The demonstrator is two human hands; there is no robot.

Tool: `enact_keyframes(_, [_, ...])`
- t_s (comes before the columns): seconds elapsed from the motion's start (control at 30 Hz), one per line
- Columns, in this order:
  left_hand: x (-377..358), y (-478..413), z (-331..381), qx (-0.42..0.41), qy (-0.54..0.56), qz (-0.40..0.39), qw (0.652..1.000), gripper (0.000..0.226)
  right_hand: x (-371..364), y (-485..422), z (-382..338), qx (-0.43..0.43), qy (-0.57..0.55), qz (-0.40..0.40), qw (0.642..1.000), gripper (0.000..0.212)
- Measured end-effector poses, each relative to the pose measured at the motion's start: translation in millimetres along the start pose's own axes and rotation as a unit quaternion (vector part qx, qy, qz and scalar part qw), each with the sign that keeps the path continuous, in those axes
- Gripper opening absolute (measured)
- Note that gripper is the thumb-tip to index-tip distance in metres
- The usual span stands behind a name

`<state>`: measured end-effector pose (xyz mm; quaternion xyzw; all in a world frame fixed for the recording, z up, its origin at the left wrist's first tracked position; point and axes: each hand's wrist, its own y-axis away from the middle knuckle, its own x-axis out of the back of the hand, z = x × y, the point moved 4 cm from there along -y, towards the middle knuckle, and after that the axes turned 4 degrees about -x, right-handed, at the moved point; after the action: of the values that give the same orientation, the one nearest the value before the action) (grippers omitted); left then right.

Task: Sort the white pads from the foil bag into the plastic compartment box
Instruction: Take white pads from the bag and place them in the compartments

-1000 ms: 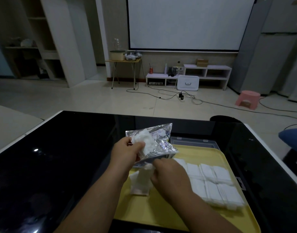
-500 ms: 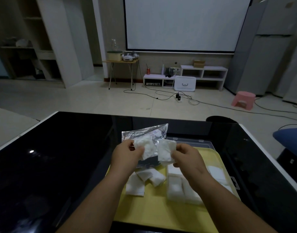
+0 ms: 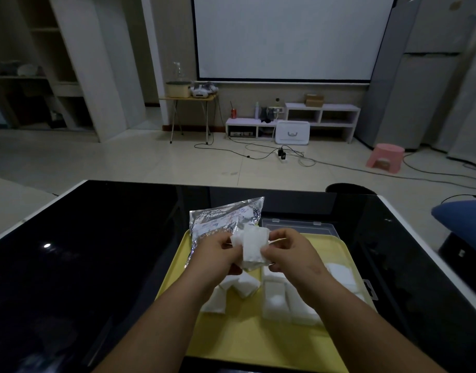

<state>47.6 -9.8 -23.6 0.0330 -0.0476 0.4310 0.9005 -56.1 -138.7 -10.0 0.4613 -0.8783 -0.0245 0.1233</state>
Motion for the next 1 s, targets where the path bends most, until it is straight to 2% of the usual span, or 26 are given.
enact_keyframes(0.33, [-14.6, -0.6, 5.5, 0.009, 0.002, -0.041, 0.999, 0.014, 14.1, 0.2, 0.1, -0.016, -0.013, 0.004, 1.000, 0.022])
enact_keyframes(0.63, [-28.9, -2.7, 5.2, 0.051, 0.089, -0.031, 0.994, 0.027, 26.7, 1.4, 5.7, -0.007, -0.014, 0.034, 0.999, 0.021])
enact_keyframes(0.77, [-30.9, -5.1, 2.5, 0.026, 0.040, -0.047, 0.998, 0.016, 28.5, 3.2, 4.7, 0.001, -0.016, 0.033, 0.999, 0.017])
enact_keyframes(0.83, [-32.3, -5.2, 3.4, 0.026, 0.059, -0.042, 0.997, 0.016, 30.2, 3.8, 3.2, 0.007, -0.024, 0.031, 0.999, 0.013])
enact_keyframes(1.0, [-40.8, -5.7, 4.1, 0.043, 0.076, -0.058, 0.994, 0.020, 37.1, 5.8, 1.3, -0.006, -0.028, 0.025, 0.999, 0.021])
